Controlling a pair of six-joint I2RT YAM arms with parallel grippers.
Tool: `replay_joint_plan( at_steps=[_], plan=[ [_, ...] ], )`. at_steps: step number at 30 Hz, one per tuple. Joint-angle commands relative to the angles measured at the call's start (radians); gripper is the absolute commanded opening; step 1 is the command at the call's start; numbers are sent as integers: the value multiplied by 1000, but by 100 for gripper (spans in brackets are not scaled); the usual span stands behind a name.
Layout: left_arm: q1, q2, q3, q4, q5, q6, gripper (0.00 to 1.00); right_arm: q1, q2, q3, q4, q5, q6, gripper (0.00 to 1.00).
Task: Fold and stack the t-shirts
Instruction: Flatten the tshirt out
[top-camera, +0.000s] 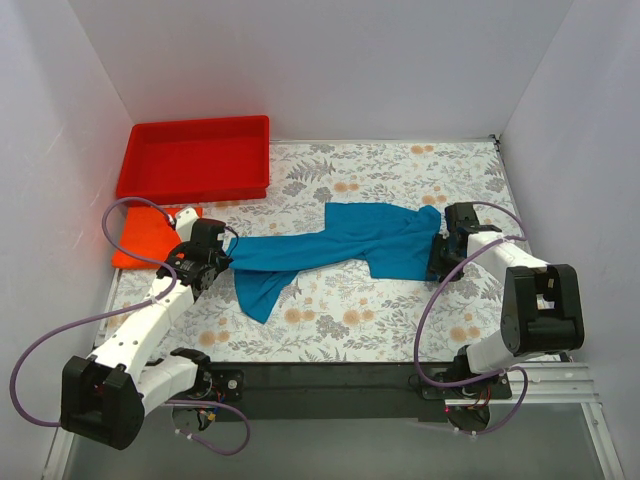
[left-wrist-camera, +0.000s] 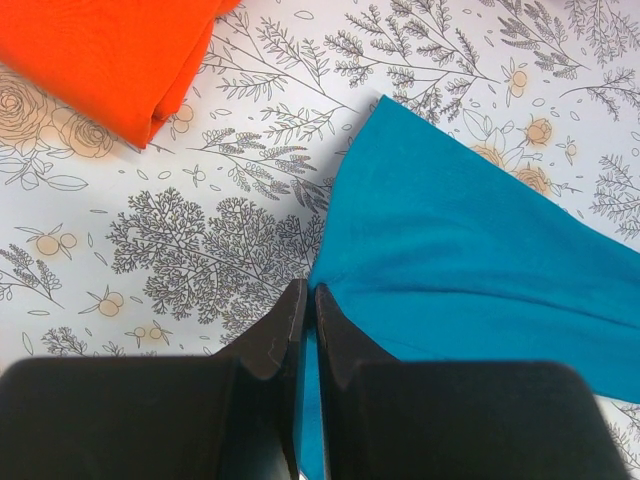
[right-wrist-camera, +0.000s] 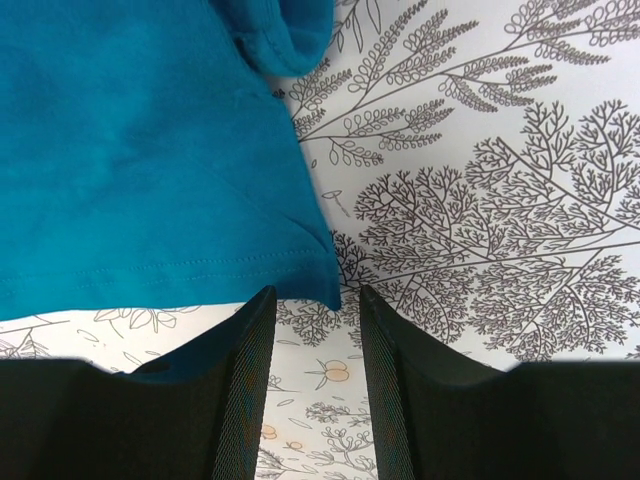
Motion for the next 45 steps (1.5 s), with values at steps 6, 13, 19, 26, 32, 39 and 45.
replay_joint_plan(
  at_steps=[6,13,19,26,32,39,45],
  plan=[
    [9,-21,-10,3,4,10,0,-18,-2,6,75,-16,38,45],
    [7,-20,-10,1,5,12,0,-38,12,-27,114,-24,38,44],
    [7,-18,-13,3,4,13,0,-42,18,-47,123,-90,36,39],
    [7,-13,-11,1,5,13,0,-43,7,-60,103,-114,36,34],
    [7,-10,-11,3,7,15,0,-42,12,-63,97,-94,27,28],
    [7,0,-13,10,5,12,0,-43,19,-72,117,-79,4,9],
    [9,103,70,20,13,-13,0,-46,31,-5,164,-93,-2,1]
  ],
)
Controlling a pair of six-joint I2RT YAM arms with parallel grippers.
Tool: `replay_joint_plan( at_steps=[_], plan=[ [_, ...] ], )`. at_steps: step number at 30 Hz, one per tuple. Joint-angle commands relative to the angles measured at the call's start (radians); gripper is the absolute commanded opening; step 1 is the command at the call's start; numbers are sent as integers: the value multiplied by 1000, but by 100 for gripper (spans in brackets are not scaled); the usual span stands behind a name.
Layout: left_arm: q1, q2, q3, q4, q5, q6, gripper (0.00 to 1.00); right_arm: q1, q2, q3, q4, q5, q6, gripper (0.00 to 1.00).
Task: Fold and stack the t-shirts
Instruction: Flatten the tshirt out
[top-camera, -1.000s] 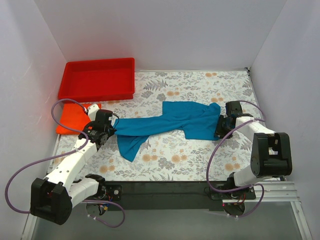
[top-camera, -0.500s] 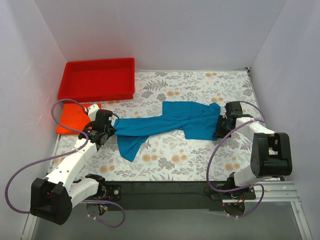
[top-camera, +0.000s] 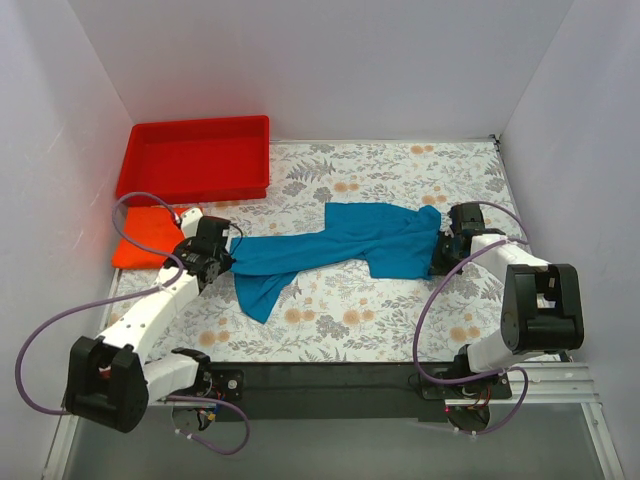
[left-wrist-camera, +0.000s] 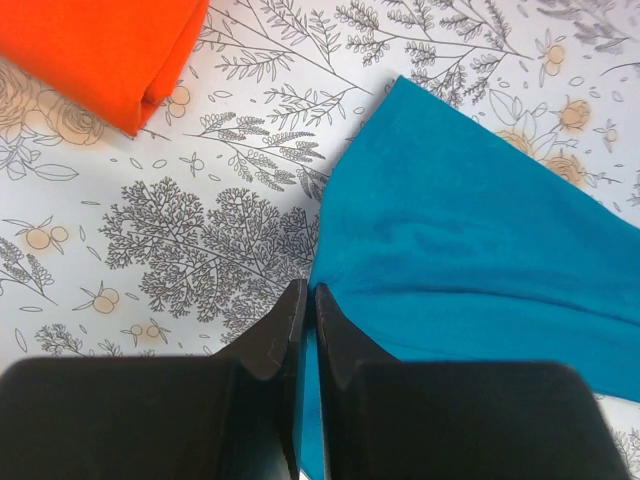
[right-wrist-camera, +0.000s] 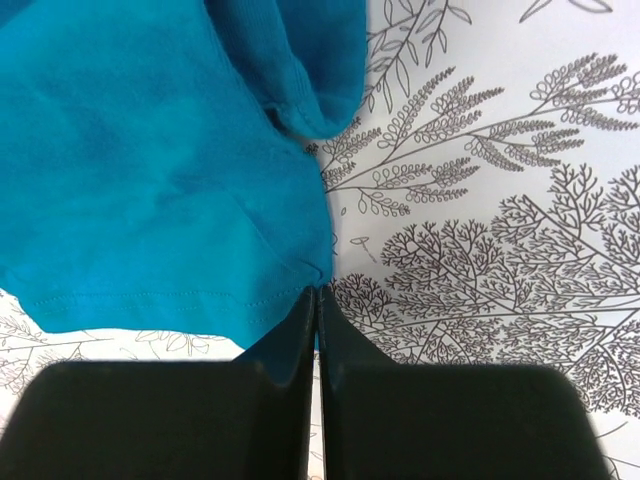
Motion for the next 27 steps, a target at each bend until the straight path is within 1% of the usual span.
replay_joint_plan(
  at_steps=[1,2,3,4,5,6,7,9,10,11,12,13,14,16,17,19,20,21,22,23,24,25,27],
  plan=[
    [5,90,90,22,2,-12,0,-9,32,64,33,2,-16,1],
    [7,122,116,28,9,-12,0,-12,40,95,32,-1,-20,1],
    [7,151,154,30,9,-12,0,-13,46,176,32,0,-23,1],
    [7,182,240,27,9,-12,0,-15,51,220,29,6,-23,1],
    [7,251,297,25,3,-12,0,-16,61,263,24,17,-29,1],
    [8,283,349,16,-4,-4,0,-19,67,322,16,19,-29,1],
    [8,322,477,9,-10,-1,0,-32,75,432,6,20,-28,1],
    [11,421,613,-22,-34,22,0,-41,98,572,-42,22,-25,1],
    [13,454,700,-39,-46,32,0,-71,109,716,-62,25,-25,1],
    [14,481,851,-73,-53,42,0,-82,124,788,-80,22,-26,1],
    [13,536,941,-85,-77,57,0,-102,132,854,-121,17,-25,1],
    [14,558,1016,-100,-89,90,0,-114,140,997,-143,16,-26,1],
    [13,581,1162,-111,-100,103,0,-124,140,1058,-168,9,-25,1],
    [13,612,1282,-148,-137,152,0,-160,108,1161,-208,5,-28,1],
    [13,610,1364,-157,-149,164,0,-170,88,1210,-209,-9,-28,1],
    [13,557,1388,-150,-171,207,0,-196,4,1226,-208,-18,-49,1],
    [13,528,1380,-121,-174,226,0,-199,-29,1220,-211,-20,-59,1],
    [13,487,1339,-98,-174,242,0,-208,-62,1210,-211,-18,-71,1],
    [11,407,1312,-76,-171,261,0,-213,-134,1197,-211,-17,-94,1],
    [10,356,1282,-35,-166,290,0,-214,-171,1180,-211,-8,-111,1],
    [10,310,1218,-18,-159,304,0,-214,-208,1146,-211,0,-126,1],
    [8,214,1192,-2,-151,312,0,-216,-283,1128,-212,8,-140,1],
    [7,125,1105,27,-108,322,0,-216,-357,1080,-215,46,-183,1]
  ],
)
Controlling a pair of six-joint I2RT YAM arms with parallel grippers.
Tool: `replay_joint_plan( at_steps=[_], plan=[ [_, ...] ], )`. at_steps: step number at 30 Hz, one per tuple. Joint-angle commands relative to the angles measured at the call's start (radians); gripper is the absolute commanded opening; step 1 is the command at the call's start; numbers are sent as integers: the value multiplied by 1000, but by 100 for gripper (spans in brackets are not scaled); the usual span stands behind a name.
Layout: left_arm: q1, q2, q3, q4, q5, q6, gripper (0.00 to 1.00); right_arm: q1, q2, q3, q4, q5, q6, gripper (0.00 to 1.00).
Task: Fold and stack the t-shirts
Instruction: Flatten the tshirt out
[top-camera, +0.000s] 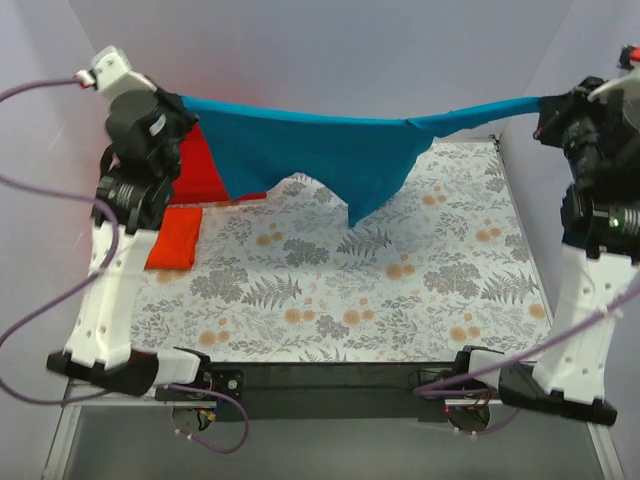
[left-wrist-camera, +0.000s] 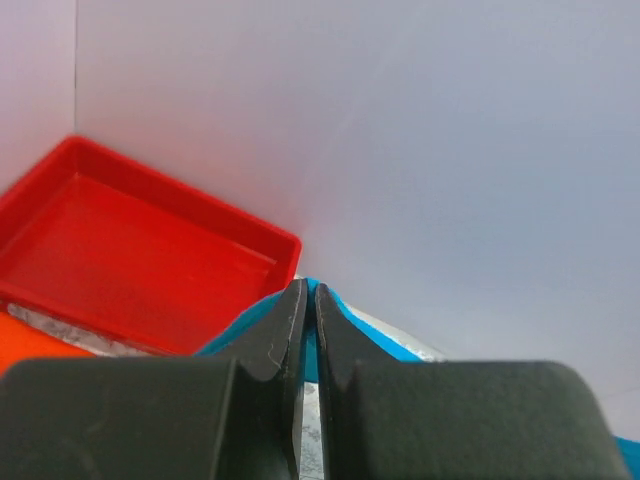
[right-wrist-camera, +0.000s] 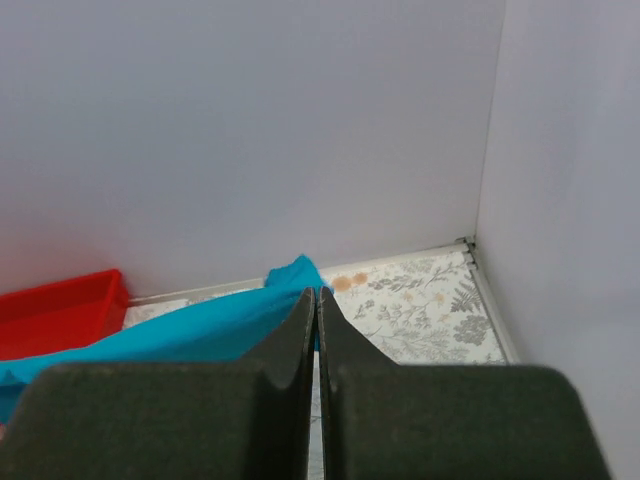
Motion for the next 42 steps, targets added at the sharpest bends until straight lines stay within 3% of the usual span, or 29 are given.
replay_joint_plan(
  at_steps=[1,8,14,17,19,20,22,27,29,36,42],
  plan=[
    [5,-260,-110,76,15,78,0,-9,-163,-57,-14,81,-96,1],
    [5,-460,-158,26,135,93,0,-9,-323,-31,-87,216,-234,1],
    [3,-437,-95,-25,153,105,0,-1,-288,93,-92,253,-296,1],
    [3,-340,-128,-39,176,104,0,-3,-209,96,-90,183,-297,1],
    [5,-261,-222,-2,170,67,0,-3,-178,-81,-17,125,-282,1],
    [3,-230,-370,60,161,47,0,-3,-173,-217,56,112,-267,1],
    [3,-103,-491,160,137,9,0,-1,-106,-406,182,89,-245,1],
    [6,267,-575,329,68,-66,0,7,158,-632,410,9,-135,1],
    [8,394,-555,367,71,-60,0,7,296,-629,430,3,-121,1],
    [6,566,-451,397,81,-22,0,7,502,-587,447,-30,-112,1],
    [6,588,-429,406,58,20,0,7,502,-585,442,-64,-84,1]
  ],
)
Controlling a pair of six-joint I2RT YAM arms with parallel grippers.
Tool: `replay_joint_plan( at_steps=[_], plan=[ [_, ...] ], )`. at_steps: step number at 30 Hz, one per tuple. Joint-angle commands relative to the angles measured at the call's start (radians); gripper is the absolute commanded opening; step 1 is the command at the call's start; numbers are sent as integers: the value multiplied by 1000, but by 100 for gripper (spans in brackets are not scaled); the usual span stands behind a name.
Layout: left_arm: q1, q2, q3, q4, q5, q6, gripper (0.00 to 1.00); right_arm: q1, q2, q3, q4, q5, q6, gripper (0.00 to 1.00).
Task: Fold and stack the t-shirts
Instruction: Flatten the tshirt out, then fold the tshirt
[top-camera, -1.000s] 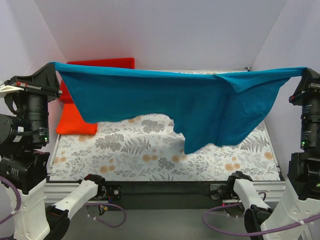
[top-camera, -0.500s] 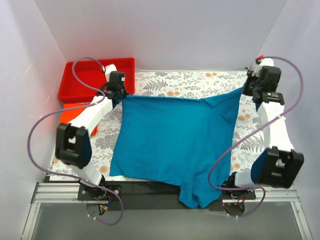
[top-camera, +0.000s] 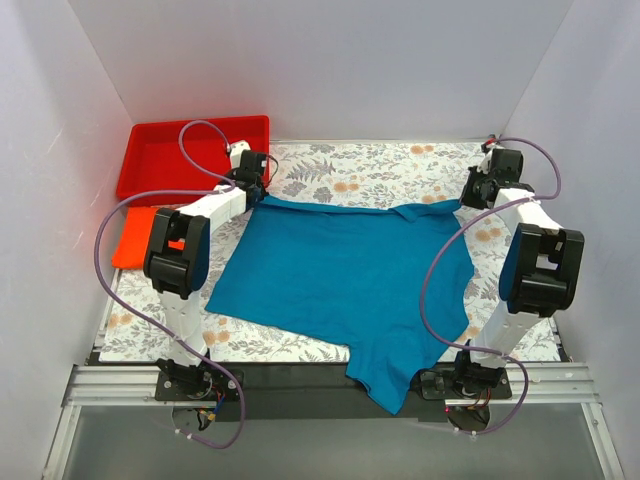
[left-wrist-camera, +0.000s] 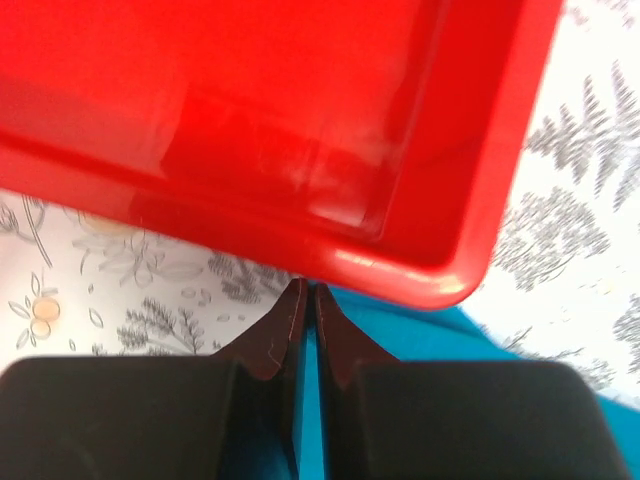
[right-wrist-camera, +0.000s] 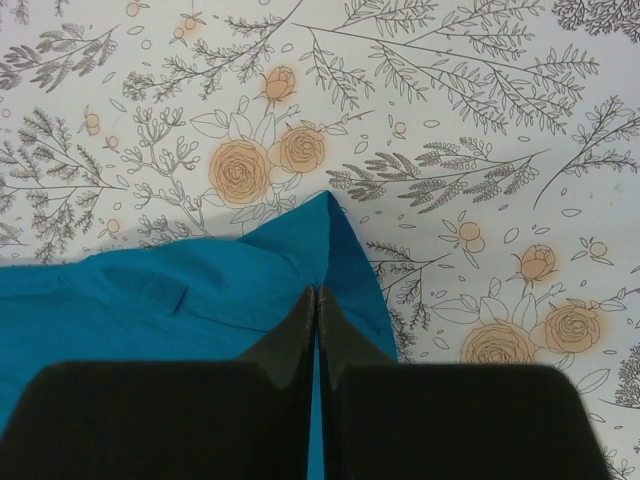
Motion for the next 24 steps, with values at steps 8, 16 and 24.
replay_joint_plan(
  at_steps=[8,16,24],
  plan=[
    [7,-81,44,42,-30,48,0,0,-185,25,-75,34,45,1],
    [6,-152,-2,6,-2,37,0,0,-380,-107,-190,97,105,1],
    [6,-195,-62,-53,-1,13,0,0,-533,-219,-297,149,142,1]
  ],
)
